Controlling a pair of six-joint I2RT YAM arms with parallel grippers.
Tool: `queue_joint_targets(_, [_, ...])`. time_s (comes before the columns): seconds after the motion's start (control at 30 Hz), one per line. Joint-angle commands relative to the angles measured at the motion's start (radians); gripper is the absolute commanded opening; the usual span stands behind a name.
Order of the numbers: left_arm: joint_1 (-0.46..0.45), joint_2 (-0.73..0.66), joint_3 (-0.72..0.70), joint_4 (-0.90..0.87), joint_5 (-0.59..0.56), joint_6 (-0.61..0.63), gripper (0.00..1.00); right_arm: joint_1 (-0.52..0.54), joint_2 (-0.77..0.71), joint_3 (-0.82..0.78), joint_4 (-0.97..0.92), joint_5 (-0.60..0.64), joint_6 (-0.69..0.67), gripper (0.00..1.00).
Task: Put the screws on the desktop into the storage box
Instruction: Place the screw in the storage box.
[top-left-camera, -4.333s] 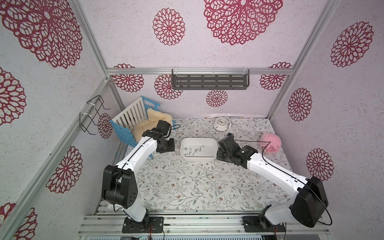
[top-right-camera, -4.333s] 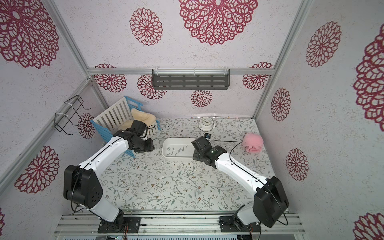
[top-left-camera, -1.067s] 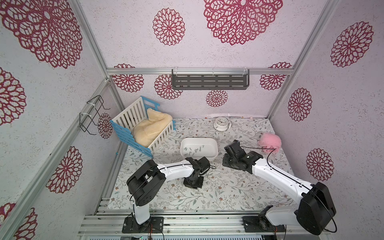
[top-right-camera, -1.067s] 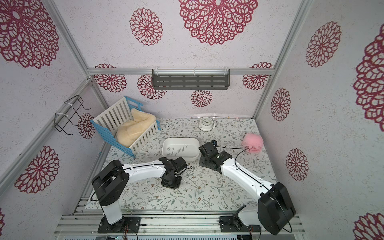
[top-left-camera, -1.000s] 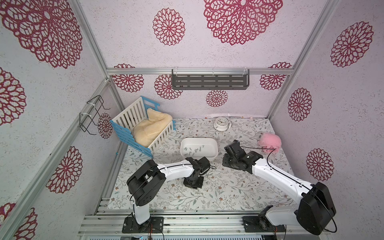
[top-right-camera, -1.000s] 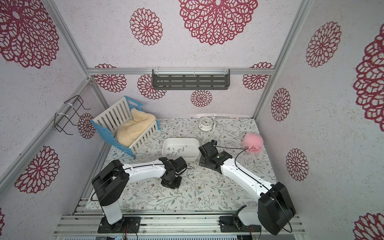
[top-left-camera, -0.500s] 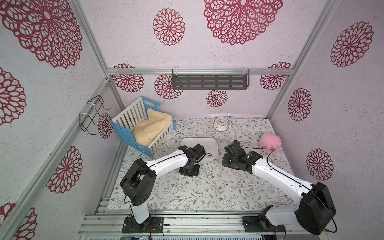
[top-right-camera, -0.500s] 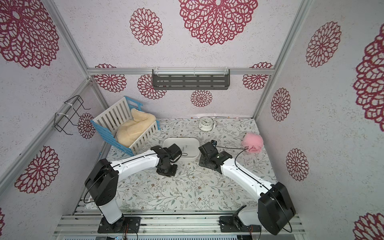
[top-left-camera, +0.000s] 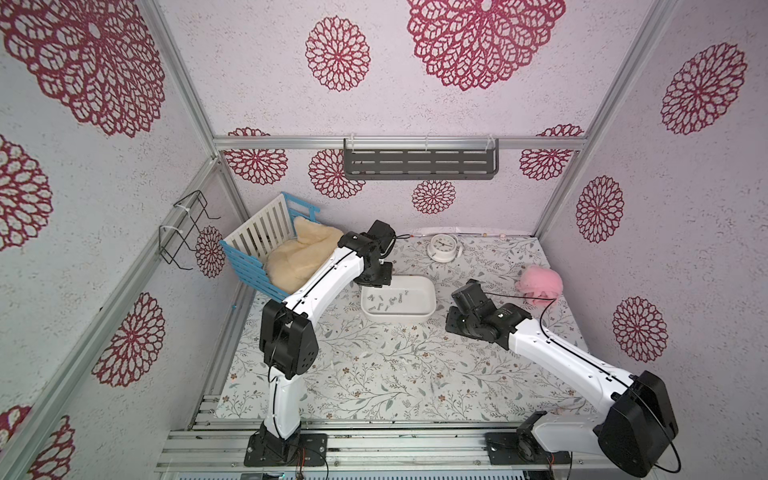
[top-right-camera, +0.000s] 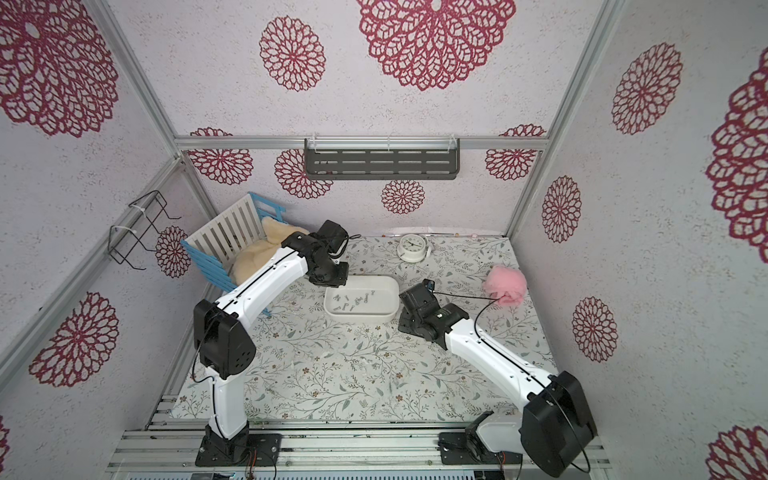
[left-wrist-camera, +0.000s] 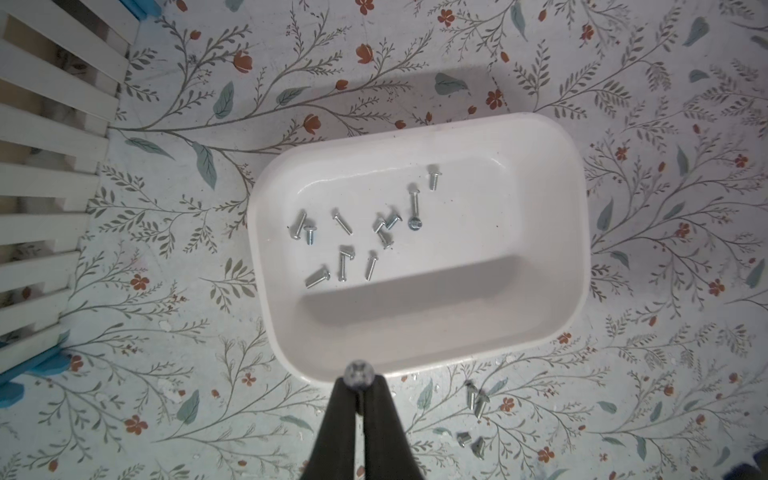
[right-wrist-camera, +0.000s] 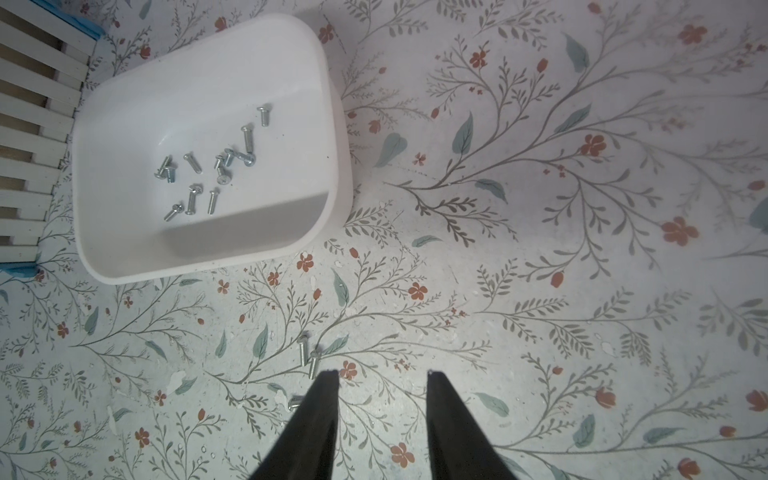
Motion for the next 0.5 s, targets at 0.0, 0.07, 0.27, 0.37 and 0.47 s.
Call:
queue_joint_targets(0.0, [0.013,0.077,0.055,-0.059,0.028,0.024,0.08,-0.003,-0.027,0.009,0.01,0.002,-0.012,0.38])
queue_joint_targets(0.07, [0.015,0.114,0.078,-0.059,0.035,0.02,0.08,-0.003,-0.025,0.008,0.016,-0.001,-0.012,0.38])
queue_joint_targets(0.27, [0.03,0.215,0.128,-0.06,0.047,0.016,0.1,-0.001,-0.012,-0.002,0.035,-0.012,-0.009,0.38])
queue_joint_targets(0.37, [0.039,0.258,0.142,-0.059,0.056,0.015,0.11,0.003,-0.001,-0.005,0.043,-0.018,-0.009,0.38])
queue_joint_targets(0.47, [0.042,0.292,0.141,-0.06,0.057,0.018,0.12,0.007,0.006,-0.007,0.047,-0.018,-0.007,0.38])
